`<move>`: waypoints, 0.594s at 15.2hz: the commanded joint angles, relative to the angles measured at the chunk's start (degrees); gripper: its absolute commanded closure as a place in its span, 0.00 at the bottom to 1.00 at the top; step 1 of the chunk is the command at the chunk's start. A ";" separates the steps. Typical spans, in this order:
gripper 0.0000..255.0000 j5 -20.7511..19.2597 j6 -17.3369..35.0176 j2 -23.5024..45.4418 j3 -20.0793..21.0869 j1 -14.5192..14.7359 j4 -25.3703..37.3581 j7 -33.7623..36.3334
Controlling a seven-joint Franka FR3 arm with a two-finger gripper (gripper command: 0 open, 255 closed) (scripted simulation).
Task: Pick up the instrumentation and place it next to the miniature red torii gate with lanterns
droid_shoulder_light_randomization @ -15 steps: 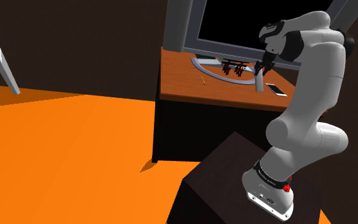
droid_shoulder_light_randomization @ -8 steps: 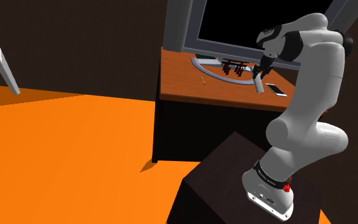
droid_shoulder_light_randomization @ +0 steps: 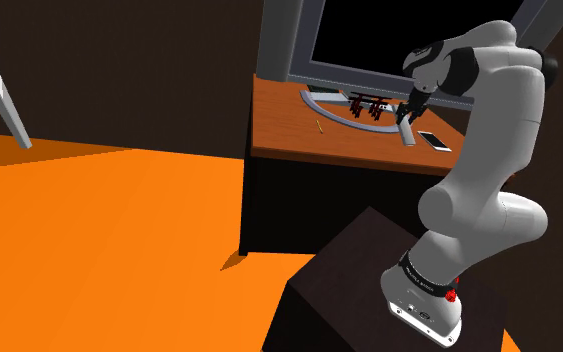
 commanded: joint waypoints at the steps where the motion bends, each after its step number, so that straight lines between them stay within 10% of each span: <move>1: 1.00 -0.13 0.01 3.84 0.22 -0.22 -0.69 0.23; 7: 1.00 -0.46 0.05 3.76 0.72 -0.60 -0.70 0.41; 8: 0.00 -0.68 0.99 3.06 0.77 0.11 -2.28 0.91; 9: 0.00 -0.38 1.79 3.29 0.66 -0.69 -2.89 -0.20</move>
